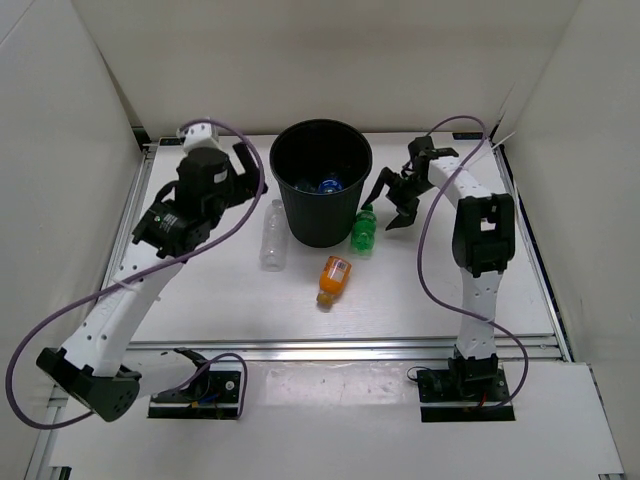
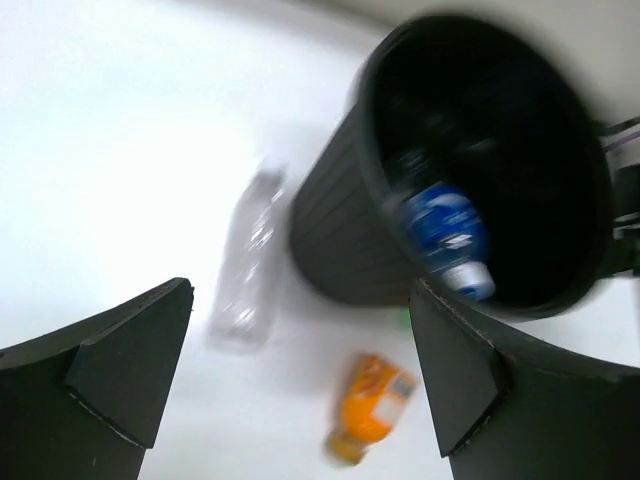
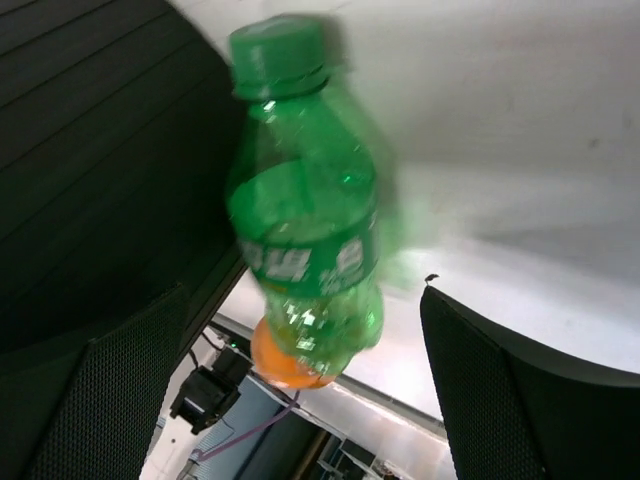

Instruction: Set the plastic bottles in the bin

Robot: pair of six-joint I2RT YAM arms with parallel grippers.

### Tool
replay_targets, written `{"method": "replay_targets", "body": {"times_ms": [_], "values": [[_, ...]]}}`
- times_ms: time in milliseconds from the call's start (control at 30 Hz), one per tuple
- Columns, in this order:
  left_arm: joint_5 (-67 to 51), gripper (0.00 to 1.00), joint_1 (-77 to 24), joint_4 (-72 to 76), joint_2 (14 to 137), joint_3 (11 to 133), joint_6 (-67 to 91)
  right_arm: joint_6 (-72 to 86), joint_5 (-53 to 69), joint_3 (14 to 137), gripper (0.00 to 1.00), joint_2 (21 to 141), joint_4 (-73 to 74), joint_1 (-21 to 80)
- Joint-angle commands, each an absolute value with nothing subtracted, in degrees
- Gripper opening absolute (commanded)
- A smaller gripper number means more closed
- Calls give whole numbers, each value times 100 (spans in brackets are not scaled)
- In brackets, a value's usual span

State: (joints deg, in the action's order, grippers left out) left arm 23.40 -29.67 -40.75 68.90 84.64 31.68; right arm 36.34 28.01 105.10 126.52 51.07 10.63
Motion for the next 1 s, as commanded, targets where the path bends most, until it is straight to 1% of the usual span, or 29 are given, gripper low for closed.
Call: {"method": "replay_targets", "body": {"times_ms": [0, 100, 200, 233, 333, 367, 433, 467, 533, 567, 667, 700, 733, 800, 833, 900, 933, 967], "values": [[2453, 100, -2805, -4341, 6637, 7666, 3445, 3463, 2944, 10573, 100, 12910, 4957, 1151], [2312, 100, -2664, -4570, 6373, 7164, 3568, 3463, 2944, 10573, 98, 13157, 4957, 1204], [2312, 100, -2549, -4894, 6311, 6987, 3700, 3411, 2997, 10521, 89, 13341, 4957, 1204], [2312, 100, -2549, -4983, 6311, 6926, 3761, 3410, 2997, 10521, 83, 13403, 4957, 1204], [2312, 100, -2487, -5255, 6363, 6864, 3814, 3357, 2997, 10459, 74, 13456, 4957, 1204], [2312, 100, -2487, -5317, 6363, 6803, 3814, 3288, 2997, 10407, 66, 13456, 4957, 1204], [2312, 100, -2487, -5440, 6434, 6803, 3867, 3287, 2945, 10276, 58, 13456, 4957, 1204], [2312, 100, -2487, -5440, 6495, 6742, 3867, 3287, 2883, 10179, 51, 13299, 4957, 1204], [2364, 100, -2487, -5440, 6495, 6688, 3929, 3365, 2673, 9924, 45, 13062, 4957, 1064], [2364, 100, -2435, -5440, 6495, 6636, 3929, 3366, 2567, 9636, 40, 12747, 4957, 1011], [2364, 100, -2435, -5256, 6627, 6574, 4060, 3366, 2137, 9343, 35, 11990, 4957, 757], [2364, 100, -2435, -5178, 6801, 6574, 4061, 3418, 2031, 9343, 32, 11788, 5088, 599], [2364, 100, -2435, -5125, 6881, 6574, 4061, 3419, 1952, 9343, 32, 11403, 5141, 519], [2233, 100, -2435, -5124, 7187, 6635, 4061, 3532, 1951, 9500, 28, 11041, 5142, 292], [2232, 100, -2435, -5124, 7294, 6636, 4061, 3603, 2029, 9875, 28, 10787, 5229, 220], [2127, 100, -2435, -5063, 7574, 6688, 4061, 3743, 2388, 10395, 25, 10653, 5300, 167], [2075, 100, -2435, -4923, 7646, 6688, 4061, 3927, 2512, 10998, 25, 10591, 5248, 167], [2074, 100, -2435, -4826, 7646, 6541, 4061, 4024, 2644, 11308, 25, 10591, 5169, 167]]}}
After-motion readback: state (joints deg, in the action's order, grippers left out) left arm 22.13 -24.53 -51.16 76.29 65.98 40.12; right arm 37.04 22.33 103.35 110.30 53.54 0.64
